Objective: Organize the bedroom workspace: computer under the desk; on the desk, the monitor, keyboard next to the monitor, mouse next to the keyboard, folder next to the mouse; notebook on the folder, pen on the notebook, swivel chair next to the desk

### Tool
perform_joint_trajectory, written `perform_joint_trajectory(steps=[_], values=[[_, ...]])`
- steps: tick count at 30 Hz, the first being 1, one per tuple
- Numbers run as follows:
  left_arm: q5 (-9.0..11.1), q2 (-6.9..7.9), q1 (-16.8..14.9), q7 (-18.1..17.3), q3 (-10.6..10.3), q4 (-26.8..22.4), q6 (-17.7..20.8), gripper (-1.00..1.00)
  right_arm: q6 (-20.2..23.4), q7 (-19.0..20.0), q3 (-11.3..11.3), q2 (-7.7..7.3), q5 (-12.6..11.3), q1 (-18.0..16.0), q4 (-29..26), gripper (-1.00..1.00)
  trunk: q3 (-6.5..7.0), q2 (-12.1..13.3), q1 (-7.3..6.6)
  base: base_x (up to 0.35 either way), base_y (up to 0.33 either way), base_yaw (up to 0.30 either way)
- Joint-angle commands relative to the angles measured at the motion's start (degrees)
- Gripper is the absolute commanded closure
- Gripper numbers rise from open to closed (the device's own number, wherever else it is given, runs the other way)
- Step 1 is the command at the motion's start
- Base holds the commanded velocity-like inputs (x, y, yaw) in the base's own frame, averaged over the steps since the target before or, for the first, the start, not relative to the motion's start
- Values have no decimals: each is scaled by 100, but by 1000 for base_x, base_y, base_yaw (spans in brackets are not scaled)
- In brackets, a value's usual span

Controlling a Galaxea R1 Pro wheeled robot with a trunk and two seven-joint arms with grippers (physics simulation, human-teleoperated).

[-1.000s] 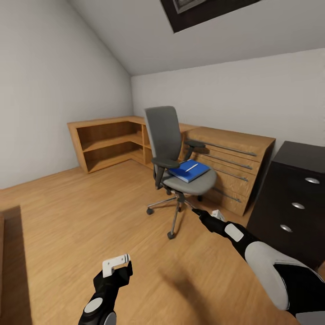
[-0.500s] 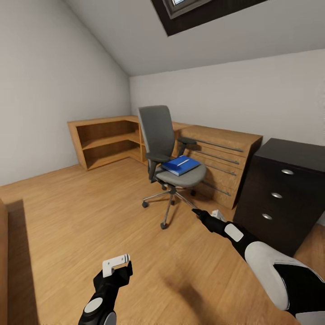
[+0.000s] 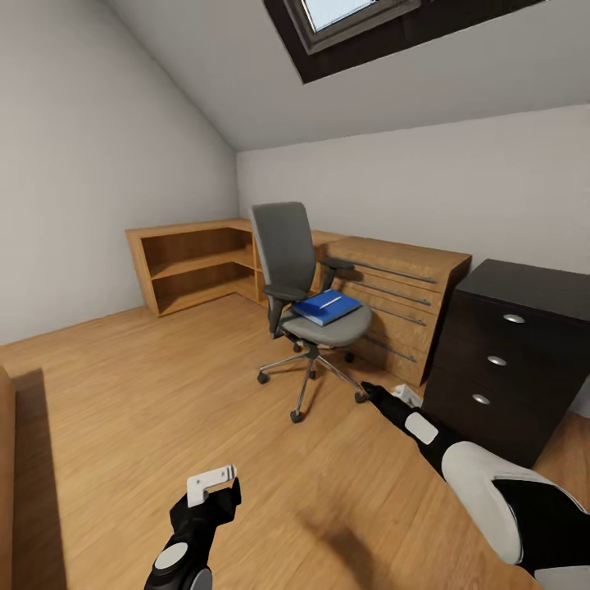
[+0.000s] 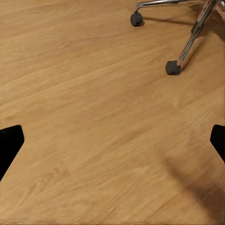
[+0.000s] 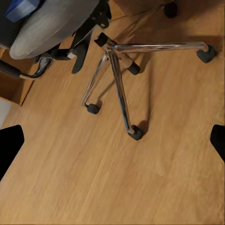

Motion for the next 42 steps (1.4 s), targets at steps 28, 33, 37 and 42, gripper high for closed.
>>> perform_joint_trajectory(steps=[28, 33, 37, 42], values=[[49, -1, -2, 64, -4, 3366, -1459, -100, -3769, -1933, 37, 528, 2689, 2271, 609, -100, 499, 1122, -616, 0, 0, 0], [48, 0, -2, 55, -6, 3675, -1522, -100, -4238, -1940, 37, 543, 3011, 2626, 614, -100, 588, 1323, -726, 0, 0, 0], [48, -3, -2, 35, -11, 4029, -1574, -100, -4317, -1946, 37, 560, 3089, 2761, 620, -100, 660, 1483, -814, 0, 0, 0], [40, -11, -2, 23, -14, 4556, -2039, -100, -4348, -1948, 36, 551, 3119, 2909, 623, -100, 750, 1684, -924, 0, 0, 0]])
